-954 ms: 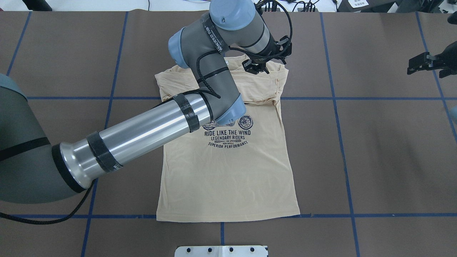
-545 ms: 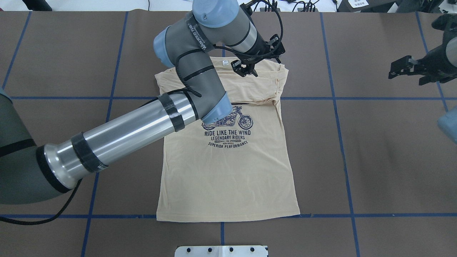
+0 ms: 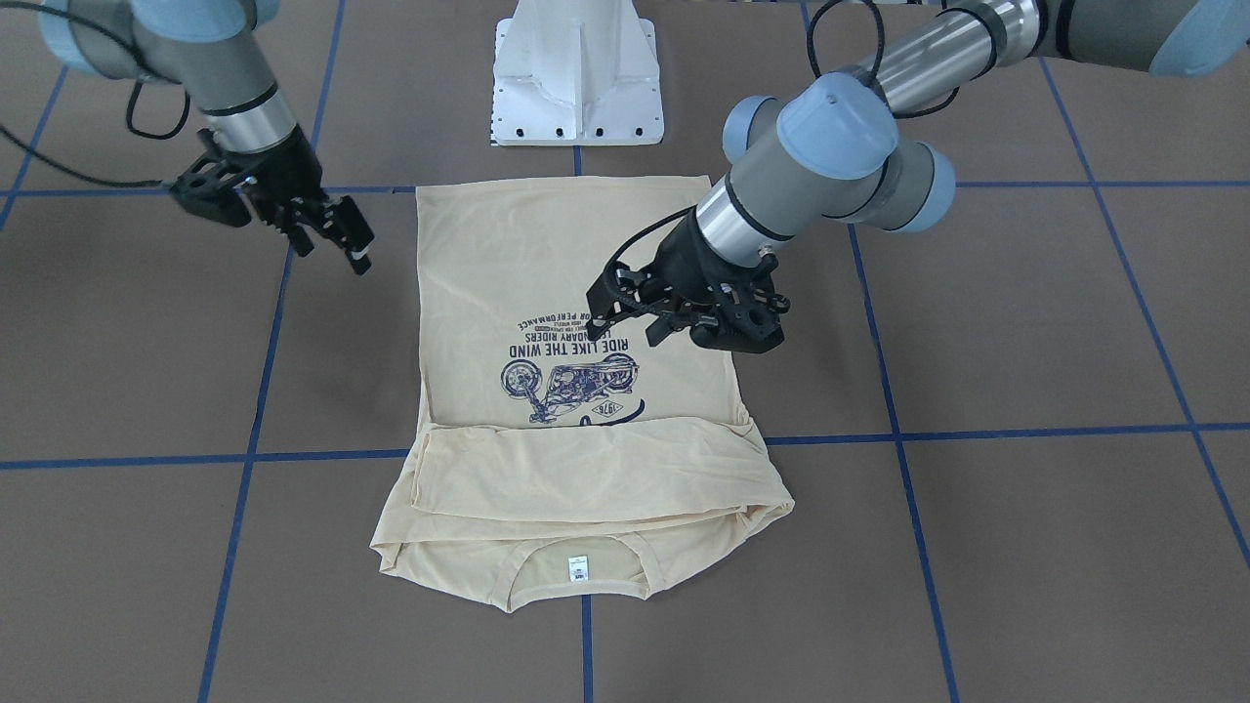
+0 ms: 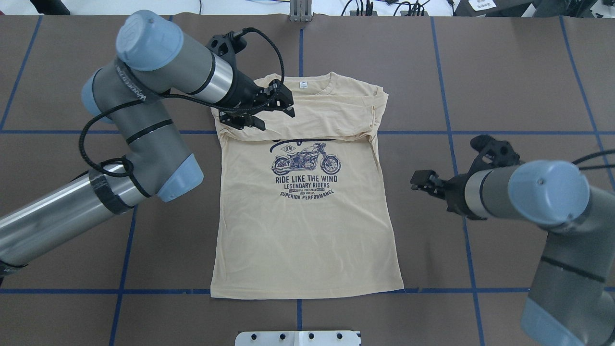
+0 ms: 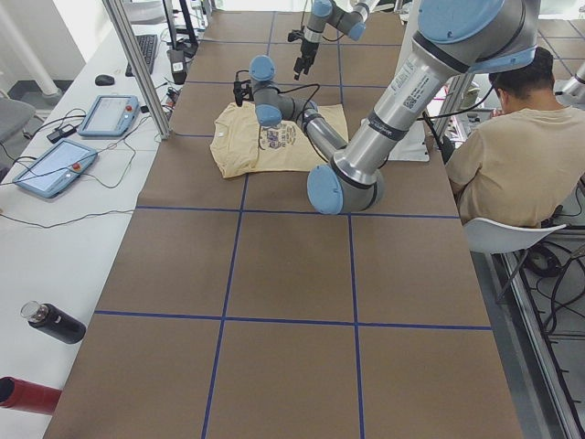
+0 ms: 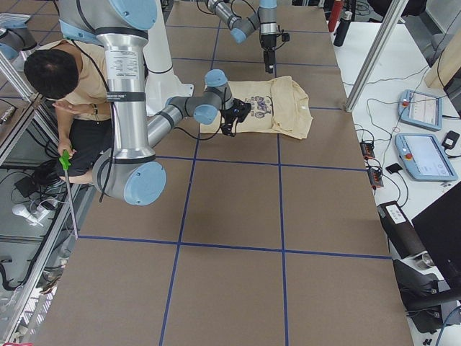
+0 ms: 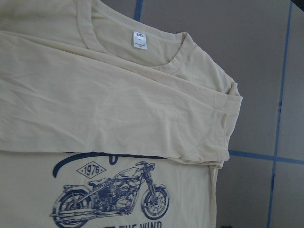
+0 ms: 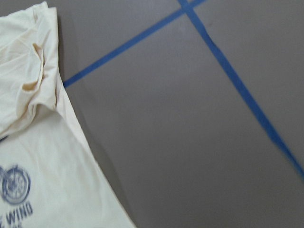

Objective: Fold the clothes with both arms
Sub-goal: 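Release the sleeve with the left gripper while the right gripper moves to the hem corner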

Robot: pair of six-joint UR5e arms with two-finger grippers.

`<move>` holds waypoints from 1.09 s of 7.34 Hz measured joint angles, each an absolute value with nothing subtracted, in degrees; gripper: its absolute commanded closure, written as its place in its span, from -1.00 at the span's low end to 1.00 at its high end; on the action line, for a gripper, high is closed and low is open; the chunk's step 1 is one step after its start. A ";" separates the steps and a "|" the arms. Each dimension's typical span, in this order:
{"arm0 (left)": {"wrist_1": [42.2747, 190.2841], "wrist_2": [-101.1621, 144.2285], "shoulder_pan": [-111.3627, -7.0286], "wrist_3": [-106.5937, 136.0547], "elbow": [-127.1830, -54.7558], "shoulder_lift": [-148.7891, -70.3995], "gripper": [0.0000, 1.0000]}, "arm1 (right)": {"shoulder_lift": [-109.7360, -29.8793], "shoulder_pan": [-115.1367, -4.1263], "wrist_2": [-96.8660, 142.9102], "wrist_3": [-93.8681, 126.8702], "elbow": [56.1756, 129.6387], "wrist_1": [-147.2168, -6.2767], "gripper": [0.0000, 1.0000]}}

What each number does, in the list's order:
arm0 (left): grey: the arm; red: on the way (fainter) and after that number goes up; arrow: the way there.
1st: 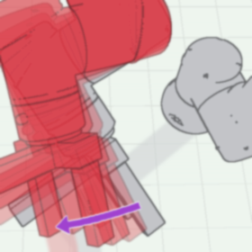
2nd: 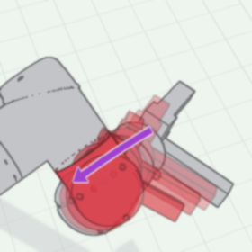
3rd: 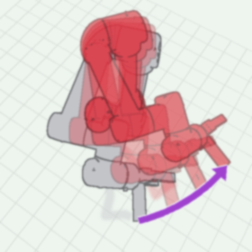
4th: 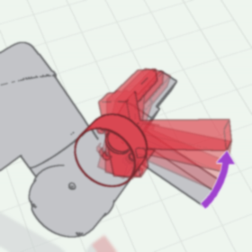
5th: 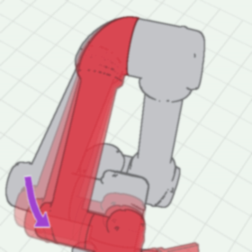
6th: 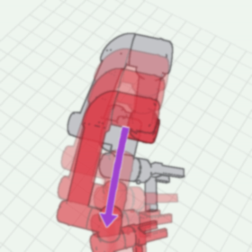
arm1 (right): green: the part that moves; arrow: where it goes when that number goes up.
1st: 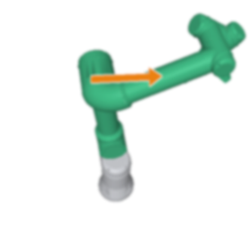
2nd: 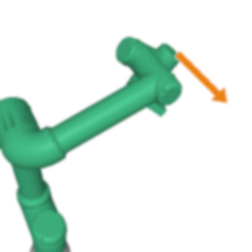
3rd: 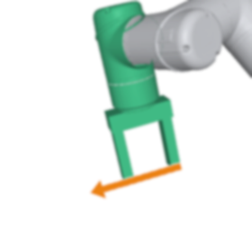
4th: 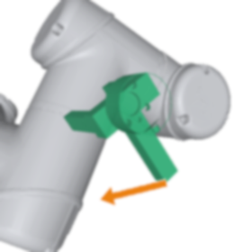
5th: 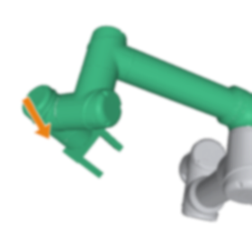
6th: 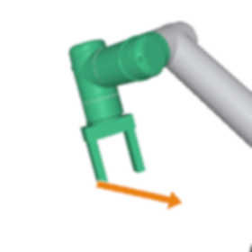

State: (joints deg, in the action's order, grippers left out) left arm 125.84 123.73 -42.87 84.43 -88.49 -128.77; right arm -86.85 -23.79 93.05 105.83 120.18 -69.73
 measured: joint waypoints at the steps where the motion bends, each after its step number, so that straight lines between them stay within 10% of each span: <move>1: 124.77 123.80 -43.47 82.37 -91.47 -126.01 -0.60 | -87.73 -15.69 86.17 113.00 121.74 -69.94 -0.85; 8: 123.94 123.59 -43.94 80.95 -93.44 -123.31 -0.60 | -86.97 -3.83 77.73 123.77 119.14 -70.59 -0.80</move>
